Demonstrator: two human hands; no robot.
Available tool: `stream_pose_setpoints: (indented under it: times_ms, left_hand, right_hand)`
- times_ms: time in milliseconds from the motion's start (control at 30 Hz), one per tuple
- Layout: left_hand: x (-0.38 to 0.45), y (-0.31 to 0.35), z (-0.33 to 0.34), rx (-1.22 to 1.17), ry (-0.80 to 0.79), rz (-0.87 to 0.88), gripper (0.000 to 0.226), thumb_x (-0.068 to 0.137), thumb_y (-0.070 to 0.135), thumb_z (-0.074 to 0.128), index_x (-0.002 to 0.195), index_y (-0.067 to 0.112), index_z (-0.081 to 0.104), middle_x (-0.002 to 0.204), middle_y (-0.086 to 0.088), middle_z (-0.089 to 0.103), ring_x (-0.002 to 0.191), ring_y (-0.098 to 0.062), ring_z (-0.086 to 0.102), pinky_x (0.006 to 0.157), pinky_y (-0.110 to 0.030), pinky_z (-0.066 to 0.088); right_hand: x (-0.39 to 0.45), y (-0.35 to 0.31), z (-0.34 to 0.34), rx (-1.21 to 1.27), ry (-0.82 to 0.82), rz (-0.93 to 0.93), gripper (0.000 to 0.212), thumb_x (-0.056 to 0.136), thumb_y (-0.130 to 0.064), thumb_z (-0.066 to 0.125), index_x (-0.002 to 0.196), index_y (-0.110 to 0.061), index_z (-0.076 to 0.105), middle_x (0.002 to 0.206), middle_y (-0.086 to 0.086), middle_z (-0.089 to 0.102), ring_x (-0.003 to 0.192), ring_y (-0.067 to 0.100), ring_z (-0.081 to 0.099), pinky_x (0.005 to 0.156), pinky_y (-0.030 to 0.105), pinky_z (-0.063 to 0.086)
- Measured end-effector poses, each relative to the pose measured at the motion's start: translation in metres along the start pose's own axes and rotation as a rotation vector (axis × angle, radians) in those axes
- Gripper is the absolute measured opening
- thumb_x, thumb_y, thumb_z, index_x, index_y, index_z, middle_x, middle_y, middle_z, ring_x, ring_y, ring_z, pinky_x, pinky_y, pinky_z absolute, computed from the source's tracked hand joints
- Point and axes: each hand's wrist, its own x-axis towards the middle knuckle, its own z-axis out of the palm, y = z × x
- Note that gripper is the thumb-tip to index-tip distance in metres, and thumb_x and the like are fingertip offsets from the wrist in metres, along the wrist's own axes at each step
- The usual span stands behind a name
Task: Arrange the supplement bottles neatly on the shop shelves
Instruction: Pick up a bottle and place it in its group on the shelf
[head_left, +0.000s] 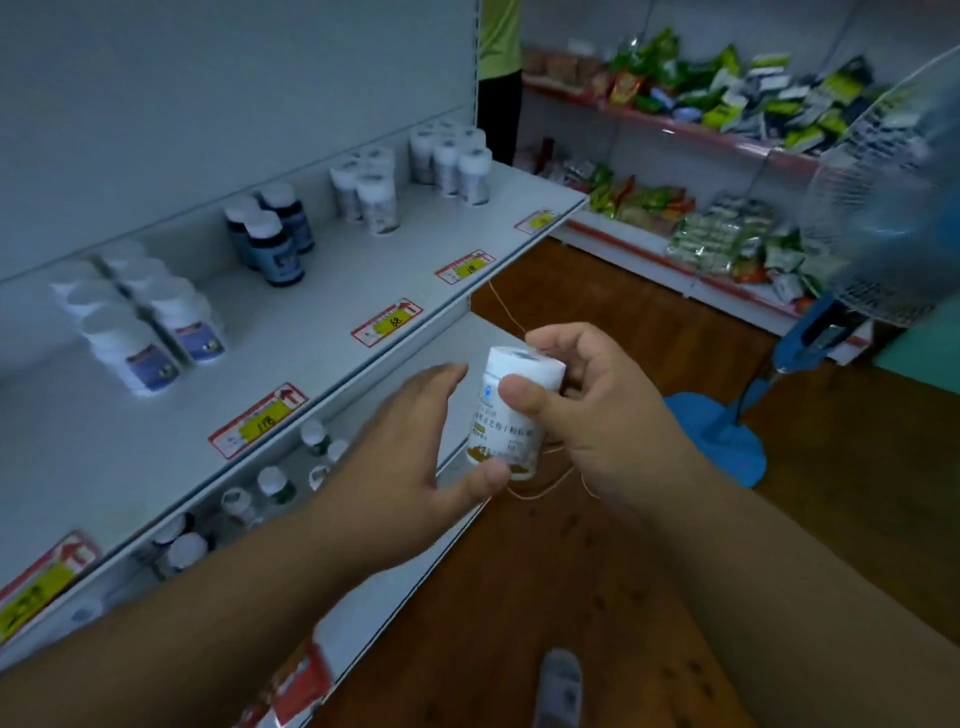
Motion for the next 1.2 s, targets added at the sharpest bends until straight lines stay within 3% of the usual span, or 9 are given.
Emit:
stream_pose_setpoints:
  times_ms: [100, 200, 300, 500, 600, 767, 900, 1033, 1200]
  left_hand:
    - [0.054, 0.010, 0.002, 0.000, 0.102, -0.095, 0.100, 0.068, 0.089, 0.031, 0.152, 0.040, 0.009, 0.161, 0.011, 0.015, 0.145, -0.010, 0.019, 0.117, -0.041, 0.025]
    - [0.078, 0.018, 0.019, 0.033, 0.099, -0.209, 0.102, 0.065, 0.095, 0.024, 0.151, 0.045, 0.003, 0.162, 0.014, 0.010, 0.147, -0.011, 0.012, 0.117, -0.038, 0.020]
    - [0.106, 0.028, 0.019, 0.070, 0.124, -0.351, 0.101, 0.064, 0.093, 0.024, 0.151, 0.046, 0.001, 0.162, 0.015, 0.011, 0.147, -0.013, 0.015, 0.118, -0.044, 0.024]
    - [0.145, -0.008, -0.002, 0.144, 0.233, -0.487, 0.102, 0.068, 0.087, 0.026, 0.154, 0.036, 0.006, 0.160, 0.009, 0.018, 0.144, -0.015, 0.022, 0.117, -0.039, 0.025]
    - [0.187, -0.042, -0.019, 0.187, 0.256, -0.495, 0.098, 0.073, 0.084, 0.035, 0.153, 0.034, 0.010, 0.158, 0.009, 0.024, 0.140, -0.015, 0.029, 0.115, -0.037, 0.030]
    - [0.257, -0.076, -0.027, 0.298, 0.305, -0.446, 0.097, 0.081, 0.079, 0.043, 0.155, 0.024, 0.011, 0.160, 0.000, 0.020, 0.145, -0.022, 0.022, 0.118, -0.041, 0.022]
    - [0.309, -0.086, -0.044, 0.408, 0.383, -0.446, 0.096, 0.085, 0.073, 0.042, 0.155, 0.020, 0.005, 0.163, -0.005, 0.008, 0.149, -0.023, 0.009, 0.119, -0.040, 0.010]
    - [0.343, -0.099, -0.046, 0.484, 0.477, -0.482, 0.094, 0.088, 0.069, 0.042, 0.155, 0.016, 0.002, 0.164, -0.007, 0.003, 0.150, -0.024, 0.003, 0.121, -0.039, 0.005]
    - [0.366, -0.105, -0.031, 0.510, 0.489, -0.588, 0.095, 0.090, 0.066, 0.043, 0.156, 0.016, -0.005, 0.164, -0.003, -0.003, 0.150, -0.019, -0.006, 0.115, -0.030, -0.008]
  right_hand:
    - [0.060, -0.009, -0.035, -0.050, -0.074, -0.070, 0.040, 0.081, -0.026, 0.079, 0.114, -0.027, 0.056, 0.112, 0.000, 0.068, 0.104, 0.020, 0.067, 0.085, 0.043, 0.060]
    - [0.106, -0.009, -0.063, -0.107, -0.166, -0.068, 0.035, 0.085, -0.024, 0.076, 0.113, -0.029, 0.056, 0.111, -0.004, 0.067, 0.099, 0.012, 0.066, 0.079, 0.028, 0.059]
    - [0.160, -0.014, -0.077, -0.157, -0.262, -0.082, 0.040, 0.083, -0.025, 0.078, 0.116, -0.031, 0.055, 0.116, -0.002, 0.067, 0.104, 0.015, 0.065, 0.088, 0.037, 0.058]
    - [0.261, -0.035, -0.033, -0.444, -0.504, -0.209, 0.050, 0.075, -0.032, 0.084, 0.114, -0.036, 0.052, 0.110, -0.015, 0.062, 0.099, 0.006, 0.061, 0.079, 0.025, 0.054]
    - [0.309, -0.051, -0.008, -0.523, -0.535, -0.323, 0.048, 0.078, -0.032, 0.081, 0.115, -0.035, 0.051, 0.106, -0.023, 0.059, 0.097, -0.004, 0.058, 0.078, 0.018, 0.048]
    - [0.382, -0.053, 0.007, -0.721, -0.548, -0.354, 0.054, 0.080, -0.032, 0.078, 0.124, -0.036, 0.047, 0.119, -0.016, 0.057, 0.104, 0.009, 0.056, 0.085, 0.032, 0.049]
    - [0.437, -0.061, 0.010, -0.929, -0.540, -0.443, 0.056, 0.081, -0.029, 0.076, 0.131, -0.027, 0.050, 0.112, -0.015, 0.050, 0.099, 0.008, 0.049, 0.077, 0.027, 0.039]
    - [0.485, -0.054, 0.021, -1.051, -0.591, -0.568, 0.043, 0.077, -0.026, 0.077, 0.115, -0.021, 0.058, 0.105, -0.003, 0.060, 0.090, 0.017, 0.060, 0.071, 0.030, 0.046]
    - [0.528, -0.039, 0.035, -1.122, -0.723, -0.702, 0.051, 0.077, -0.015, 0.073, 0.125, -0.018, 0.057, 0.119, 0.008, 0.051, 0.103, 0.027, 0.054, 0.090, 0.040, 0.047]
